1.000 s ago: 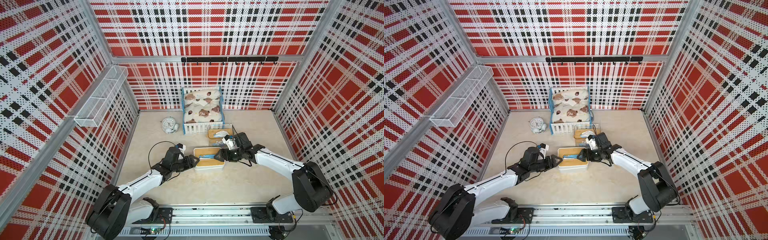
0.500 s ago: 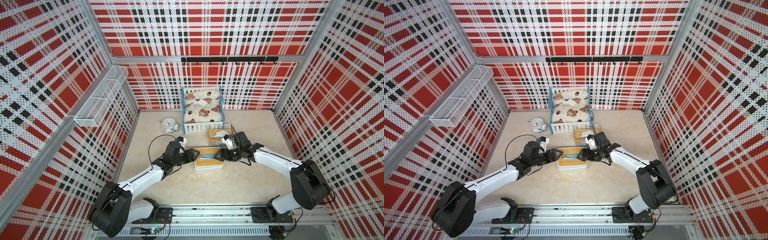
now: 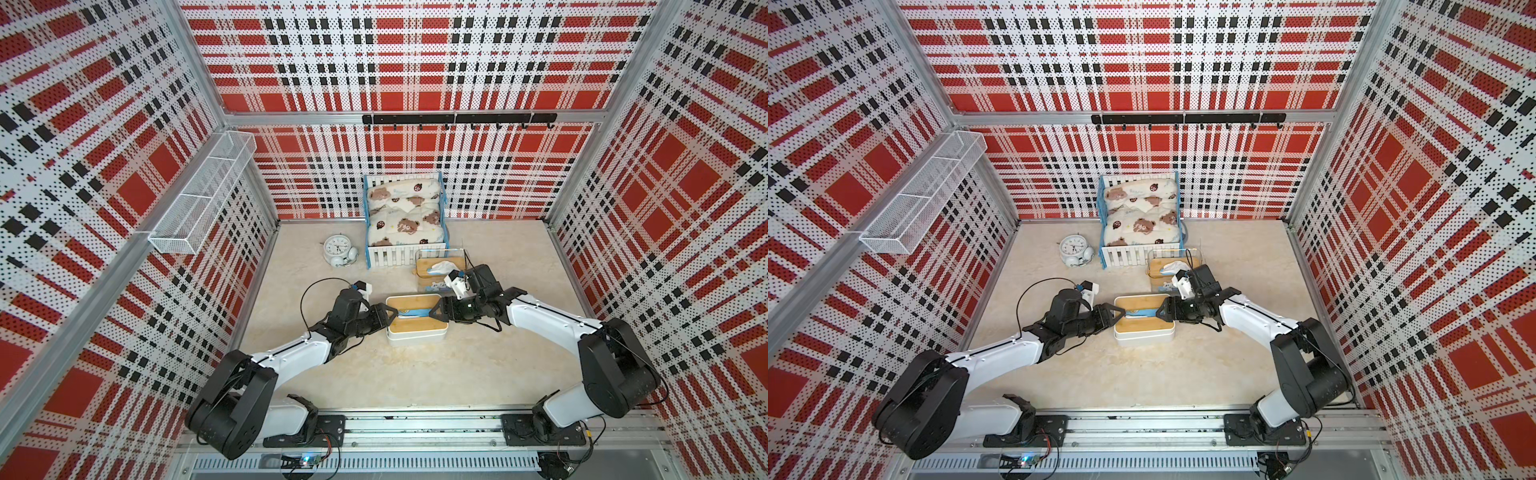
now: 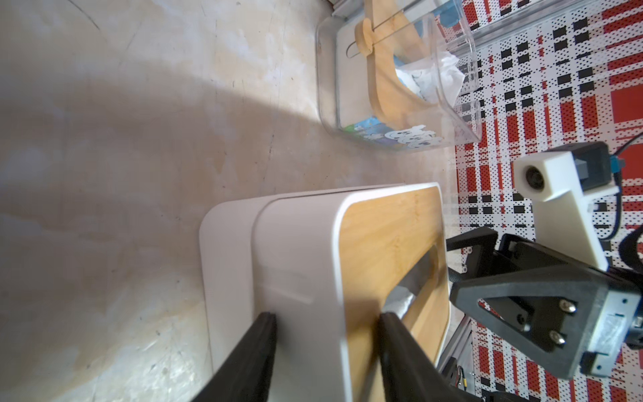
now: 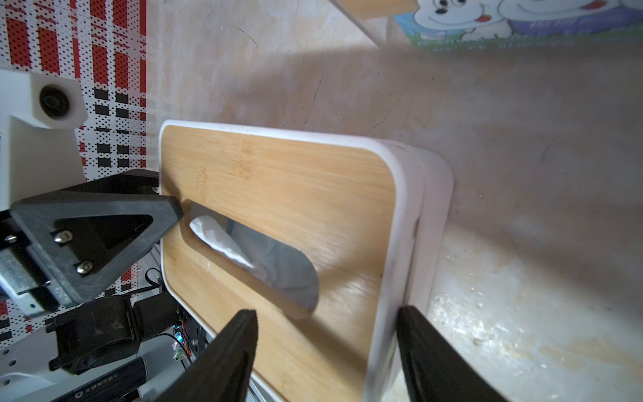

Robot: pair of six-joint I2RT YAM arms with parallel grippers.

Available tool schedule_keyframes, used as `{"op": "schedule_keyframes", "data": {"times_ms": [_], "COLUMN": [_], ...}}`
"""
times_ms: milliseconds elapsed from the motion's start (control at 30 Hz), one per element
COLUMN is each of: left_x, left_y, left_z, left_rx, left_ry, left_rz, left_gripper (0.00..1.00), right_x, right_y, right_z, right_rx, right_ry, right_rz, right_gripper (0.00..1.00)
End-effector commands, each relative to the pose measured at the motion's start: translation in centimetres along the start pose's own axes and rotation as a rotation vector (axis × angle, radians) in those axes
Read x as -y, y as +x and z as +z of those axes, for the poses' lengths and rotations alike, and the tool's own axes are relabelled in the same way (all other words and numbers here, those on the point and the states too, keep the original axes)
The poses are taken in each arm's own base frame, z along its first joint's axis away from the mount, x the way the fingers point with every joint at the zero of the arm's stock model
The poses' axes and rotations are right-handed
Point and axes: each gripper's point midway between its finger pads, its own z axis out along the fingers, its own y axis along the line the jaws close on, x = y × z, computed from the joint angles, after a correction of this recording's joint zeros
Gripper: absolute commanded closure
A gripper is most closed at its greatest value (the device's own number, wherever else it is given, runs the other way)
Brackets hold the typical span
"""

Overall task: Put the tissue paper into the tissue box
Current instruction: Close the box lid on the tissue box.

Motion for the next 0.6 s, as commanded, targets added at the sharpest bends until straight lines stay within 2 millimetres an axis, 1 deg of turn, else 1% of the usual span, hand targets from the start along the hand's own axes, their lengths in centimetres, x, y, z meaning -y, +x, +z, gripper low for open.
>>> {"op": "schedule_keyframes", "data": {"times_ms": [0, 33, 100, 133, 233, 333, 400, 567], "left_x": [0.1, 0.1, -1.1, -1.5, -1.2, -1.0, -0.7, -0.5], "left_y": [2.8, 2.5, 1.6, 1.4, 0.7, 0.3, 0.0, -0.2], "left_z": [0.4, 0.4, 0.3, 0.2, -0.3, -0.8, -1.1, -1.8], "left_rx": [-0.134, -0.127, -0.102, -0.097, -0.077, -0.080, -0.077, -0.059], "left_ry": [0.061, 0.048, -0.072, -0.112, -0.147, -0.177, -0.177, -0.179], "left_rz": [-0.087, -0.068, 0.014, 0.043, 0.089, 0.142, 0.166, 0.190], "left_gripper": [0.52, 0.53, 0.54, 0.54, 0.52, 0.43, 0.40, 0.37], "right_x": [-1.3, -1.2, -0.7, -0.3, 0.4, 0.9, 1.1, 1.0], "right_y": [0.0, 0.0, 0.0, 0.0, -0.3, -0.4, -0.5, -0.7], "right_z": [-0.3, -0.3, -0.5, -0.6, -1.1, -1.5, -1.7, -1.9], "right_rx": [0.007, 0.008, 0.006, 0.004, 0.010, 0.007, 0.003, 0.006], "right_ry": [-0.049, -0.043, -0.004, 0.023, 0.089, 0.127, 0.149, 0.153], "right_rz": [-0.012, -0.015, -0.018, -0.049, -0.077, -0.094, -0.107, -0.117], "right_gripper": [0.29, 0.28, 0.26, 0.26, 0.24, 0.23, 0.23, 0.25]}}
